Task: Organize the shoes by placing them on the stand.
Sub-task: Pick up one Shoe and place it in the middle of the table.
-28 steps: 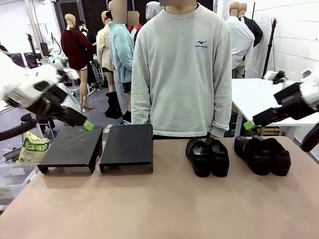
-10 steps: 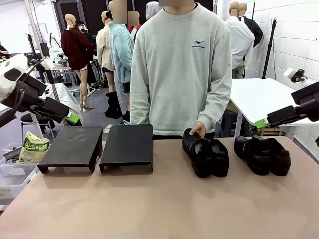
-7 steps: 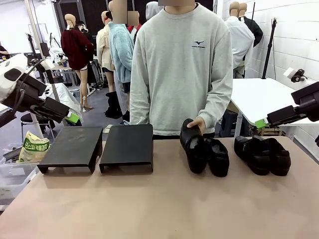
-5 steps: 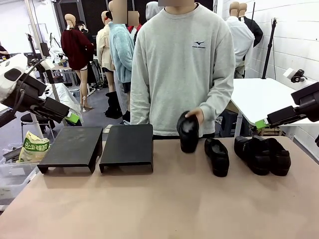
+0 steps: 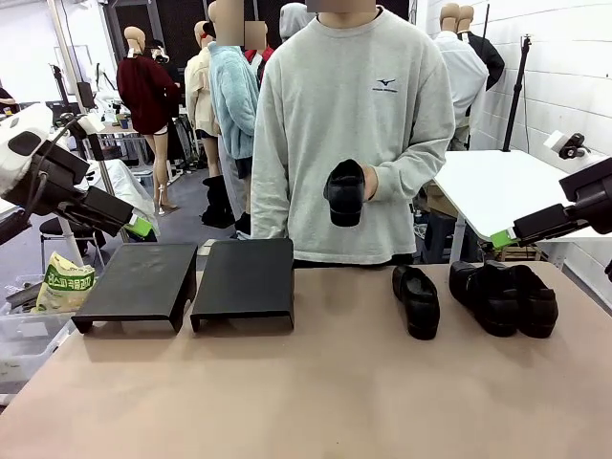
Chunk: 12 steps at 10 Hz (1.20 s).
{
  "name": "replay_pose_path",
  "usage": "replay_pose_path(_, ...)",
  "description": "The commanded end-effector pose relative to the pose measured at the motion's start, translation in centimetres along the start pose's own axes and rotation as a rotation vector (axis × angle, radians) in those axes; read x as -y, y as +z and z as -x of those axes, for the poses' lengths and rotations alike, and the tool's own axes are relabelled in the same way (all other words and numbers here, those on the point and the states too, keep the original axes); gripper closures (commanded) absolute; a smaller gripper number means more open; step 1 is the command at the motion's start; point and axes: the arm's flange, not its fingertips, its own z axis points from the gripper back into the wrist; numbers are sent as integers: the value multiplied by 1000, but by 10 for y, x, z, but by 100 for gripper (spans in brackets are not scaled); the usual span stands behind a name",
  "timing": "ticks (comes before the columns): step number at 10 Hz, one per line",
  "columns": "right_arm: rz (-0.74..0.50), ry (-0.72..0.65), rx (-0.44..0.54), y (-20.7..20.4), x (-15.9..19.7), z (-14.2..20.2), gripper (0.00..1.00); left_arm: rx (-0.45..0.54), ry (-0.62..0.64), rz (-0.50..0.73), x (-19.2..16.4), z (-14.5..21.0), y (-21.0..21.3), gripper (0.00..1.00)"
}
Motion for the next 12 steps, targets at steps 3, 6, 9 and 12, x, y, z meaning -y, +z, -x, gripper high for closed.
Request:
replay_pose_path(3,33,-47,-84,-7,17,-35,0,-3,-6,4,-2,1,0,0)
replay_pose_path(6,148,-122,-316,-58,43,-83,0,-3,-6,4,-2,1,0,0)
replay_pose_path(9,277,-167,-500,-119,77,-89,0,-3,-6,4,-2,1,0,0)
replay_pose_path(12,322,-179,-611,-167,99,-80,0,-3,-6,4,-2,1,0,0)
